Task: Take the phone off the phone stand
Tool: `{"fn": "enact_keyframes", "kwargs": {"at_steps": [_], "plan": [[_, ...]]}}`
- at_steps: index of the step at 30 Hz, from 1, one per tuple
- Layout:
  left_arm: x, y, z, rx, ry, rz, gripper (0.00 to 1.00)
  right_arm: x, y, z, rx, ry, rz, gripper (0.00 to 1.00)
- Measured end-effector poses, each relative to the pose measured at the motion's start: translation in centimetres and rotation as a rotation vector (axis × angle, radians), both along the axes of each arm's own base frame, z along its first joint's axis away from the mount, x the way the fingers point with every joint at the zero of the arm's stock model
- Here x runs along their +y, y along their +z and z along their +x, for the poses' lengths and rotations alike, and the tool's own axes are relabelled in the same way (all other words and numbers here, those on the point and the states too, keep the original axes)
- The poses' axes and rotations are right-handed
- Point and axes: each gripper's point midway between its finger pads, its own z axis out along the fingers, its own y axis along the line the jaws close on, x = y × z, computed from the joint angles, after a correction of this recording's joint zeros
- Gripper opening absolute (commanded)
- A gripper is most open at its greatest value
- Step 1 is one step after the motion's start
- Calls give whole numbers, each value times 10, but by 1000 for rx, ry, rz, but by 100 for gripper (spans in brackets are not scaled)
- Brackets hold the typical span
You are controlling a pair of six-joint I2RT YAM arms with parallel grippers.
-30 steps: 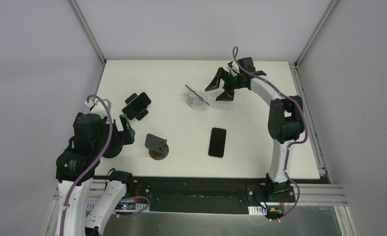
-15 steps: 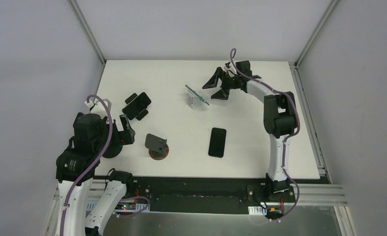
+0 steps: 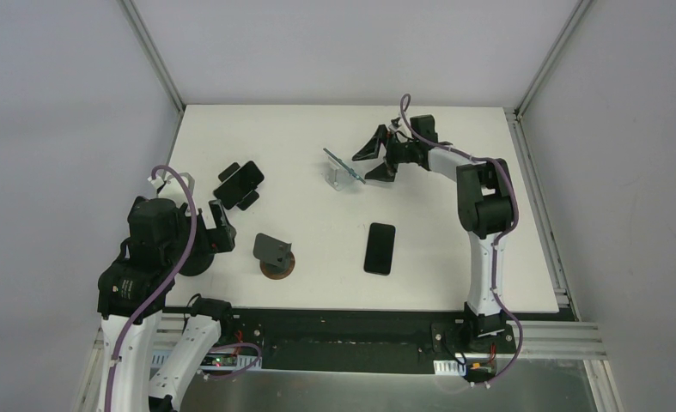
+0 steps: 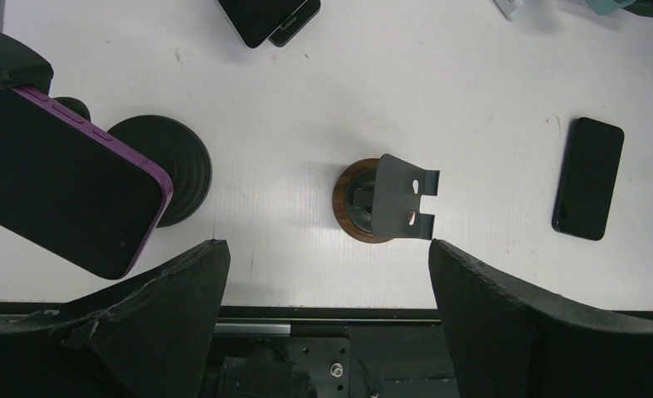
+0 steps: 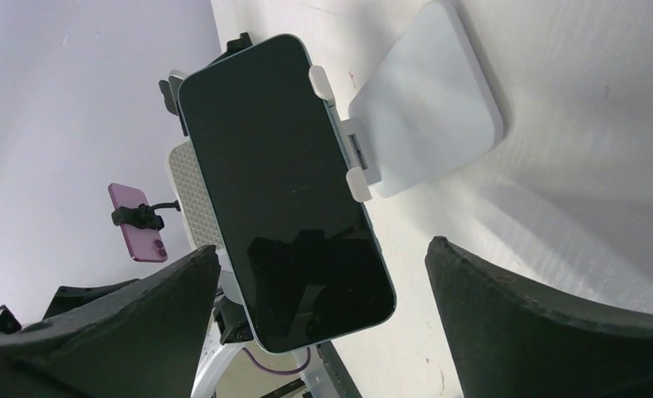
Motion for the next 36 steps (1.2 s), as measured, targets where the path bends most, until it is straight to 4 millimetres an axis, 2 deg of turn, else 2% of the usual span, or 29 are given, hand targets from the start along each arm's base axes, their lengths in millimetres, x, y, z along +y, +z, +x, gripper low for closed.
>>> {"fn": "enact_keyframes", "kwargs": {"at_steps": [18,36], "plan": [[0,0,0,0,0,0,93,18,4,-19,-14,73,100,99],[0,0,0,-1,0,-1,93,25,7,-33,-22,139,127,91]]}}
